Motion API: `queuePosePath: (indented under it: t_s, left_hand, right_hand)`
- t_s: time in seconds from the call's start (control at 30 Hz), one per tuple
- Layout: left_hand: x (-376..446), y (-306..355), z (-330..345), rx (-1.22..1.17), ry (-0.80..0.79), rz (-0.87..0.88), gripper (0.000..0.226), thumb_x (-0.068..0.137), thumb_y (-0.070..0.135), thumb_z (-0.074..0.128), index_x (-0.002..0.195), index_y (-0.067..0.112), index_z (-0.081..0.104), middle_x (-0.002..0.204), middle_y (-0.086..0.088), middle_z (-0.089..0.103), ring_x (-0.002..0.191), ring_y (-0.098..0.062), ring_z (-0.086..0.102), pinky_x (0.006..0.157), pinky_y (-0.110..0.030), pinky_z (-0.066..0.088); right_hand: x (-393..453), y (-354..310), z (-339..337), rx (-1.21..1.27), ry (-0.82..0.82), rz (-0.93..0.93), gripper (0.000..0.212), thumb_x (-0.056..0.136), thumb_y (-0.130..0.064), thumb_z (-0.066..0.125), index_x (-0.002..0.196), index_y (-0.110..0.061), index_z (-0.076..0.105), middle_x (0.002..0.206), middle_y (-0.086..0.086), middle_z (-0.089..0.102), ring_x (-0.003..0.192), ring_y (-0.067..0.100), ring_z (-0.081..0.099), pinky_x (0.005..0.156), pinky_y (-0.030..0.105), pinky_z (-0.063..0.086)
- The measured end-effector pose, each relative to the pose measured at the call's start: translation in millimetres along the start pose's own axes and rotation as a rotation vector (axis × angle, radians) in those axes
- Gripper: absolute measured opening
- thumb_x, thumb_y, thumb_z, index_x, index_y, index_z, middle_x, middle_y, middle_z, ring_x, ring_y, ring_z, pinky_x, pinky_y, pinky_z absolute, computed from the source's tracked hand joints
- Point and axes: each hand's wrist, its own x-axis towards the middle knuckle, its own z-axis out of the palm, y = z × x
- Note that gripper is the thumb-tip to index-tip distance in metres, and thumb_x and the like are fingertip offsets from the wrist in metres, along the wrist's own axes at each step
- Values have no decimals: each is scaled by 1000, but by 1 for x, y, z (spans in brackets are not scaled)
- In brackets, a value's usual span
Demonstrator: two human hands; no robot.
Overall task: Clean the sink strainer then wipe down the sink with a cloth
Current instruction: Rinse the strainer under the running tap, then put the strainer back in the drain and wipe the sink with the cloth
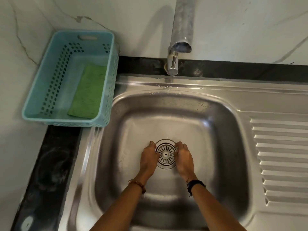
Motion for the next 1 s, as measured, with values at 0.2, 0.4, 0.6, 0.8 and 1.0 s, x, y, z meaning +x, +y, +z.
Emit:
queuePosePath:
  t_s: [0.2,0.4,0.6,0.8,1.0]
  left_hand:
    - [5,-6,3,289,-21,68,57,93,15,46,142,5,18,118,-19,61,104,-35,60,85,-39,48]
    - [-6,-1,-9,-27,-1,41,22,92,20,53,109,6,51,101,-16,66,93,-32,64,80,-41,52]
    - [-29,24,-31,-248,42,61,5,82,11,58,78,14,56,81,-8,68,80,-25,64,70,-28,48]
    - [-65,37,-55,-367,280,334,36,81,9,63,64,33,42,56,15,52,54,-1,51,48,-7,37]
    - [-75,32,-66,169,74,308,34,90,19,55,124,15,53,127,-6,58,115,-21,54,96,-32,45]
  right_hand:
    - [3,3,9,-38,17,23,24,92,-11,49,115,-10,41,114,9,55,97,24,57,77,32,50]
    - [4,-5,0,37,15,43,21,91,-28,55,99,-16,40,97,2,59,85,23,61,66,33,52]
    - [-20,-31,-18,234,60,-60,15,91,-16,55,78,-13,48,76,3,56,66,16,52,51,18,35]
    - [-54,-60,-52,282,395,-401,11,91,-13,54,86,-18,46,79,-4,51,63,9,49,55,17,42]
    - [-62,-66,-51,20,21,-290,29,91,-11,53,119,-15,57,118,2,61,99,17,61,82,20,47]
